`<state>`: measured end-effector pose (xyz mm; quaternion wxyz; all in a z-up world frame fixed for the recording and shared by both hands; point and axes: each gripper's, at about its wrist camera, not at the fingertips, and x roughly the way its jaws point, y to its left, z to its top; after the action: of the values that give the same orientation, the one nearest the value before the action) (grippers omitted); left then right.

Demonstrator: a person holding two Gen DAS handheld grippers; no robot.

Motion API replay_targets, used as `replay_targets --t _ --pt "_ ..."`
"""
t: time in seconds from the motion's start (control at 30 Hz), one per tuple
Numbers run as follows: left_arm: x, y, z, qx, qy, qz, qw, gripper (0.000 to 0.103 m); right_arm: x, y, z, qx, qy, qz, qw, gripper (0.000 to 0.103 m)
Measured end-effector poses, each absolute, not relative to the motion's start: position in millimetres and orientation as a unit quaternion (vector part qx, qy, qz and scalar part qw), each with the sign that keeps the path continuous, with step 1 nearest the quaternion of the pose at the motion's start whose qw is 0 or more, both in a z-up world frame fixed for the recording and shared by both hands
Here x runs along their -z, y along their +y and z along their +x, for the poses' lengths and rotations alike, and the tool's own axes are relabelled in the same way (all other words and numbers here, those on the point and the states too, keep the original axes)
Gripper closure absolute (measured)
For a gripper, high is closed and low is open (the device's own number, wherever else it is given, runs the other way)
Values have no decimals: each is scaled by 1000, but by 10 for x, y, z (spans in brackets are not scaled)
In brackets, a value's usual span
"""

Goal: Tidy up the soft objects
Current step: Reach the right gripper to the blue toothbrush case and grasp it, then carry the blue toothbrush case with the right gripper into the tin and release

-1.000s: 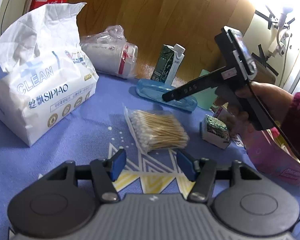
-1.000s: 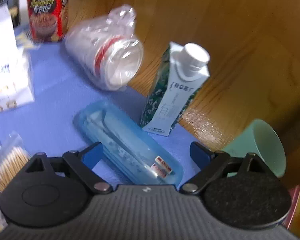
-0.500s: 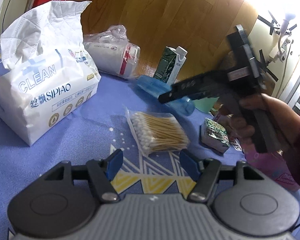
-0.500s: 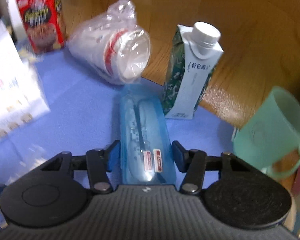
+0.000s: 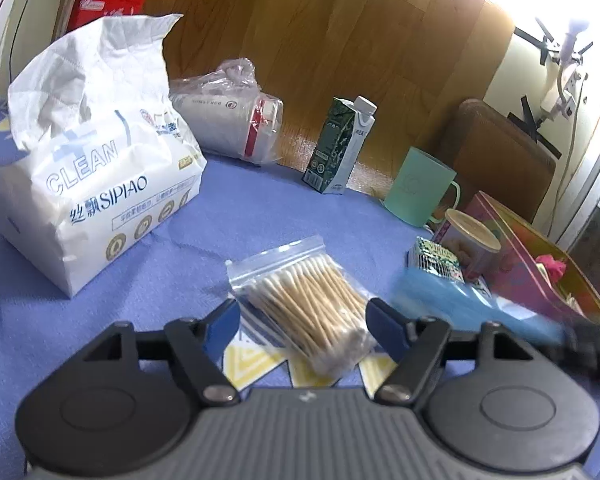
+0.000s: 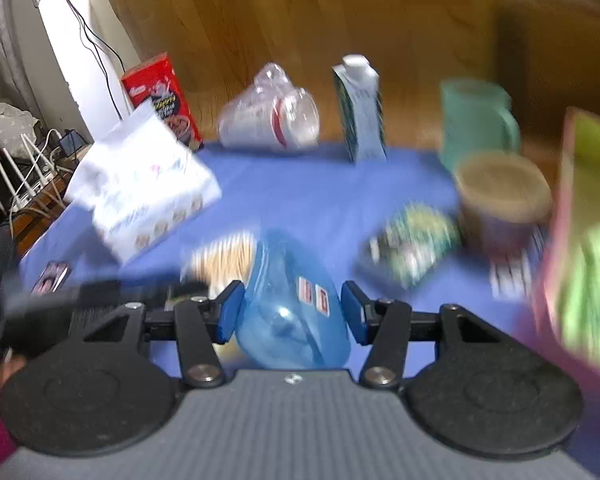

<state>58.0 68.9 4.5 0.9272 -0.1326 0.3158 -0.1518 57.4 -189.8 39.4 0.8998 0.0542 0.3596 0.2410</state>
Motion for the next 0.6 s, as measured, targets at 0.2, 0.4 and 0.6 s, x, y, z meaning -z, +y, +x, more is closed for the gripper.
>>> replay_targets --t 0.2,0.4,0.6 --pt "-71 555 531 144 315 -92 933 29 -82 -1950 -80 -223 339 24 914 47" --pt "-96 532 376 164 330 -99 924 29 -15 -1826 -372 -244 311 -37 918 36" --pt "-216 309 151 241 354 -116 896 29 70 -1945 -435 -241 302 -36 922 28"
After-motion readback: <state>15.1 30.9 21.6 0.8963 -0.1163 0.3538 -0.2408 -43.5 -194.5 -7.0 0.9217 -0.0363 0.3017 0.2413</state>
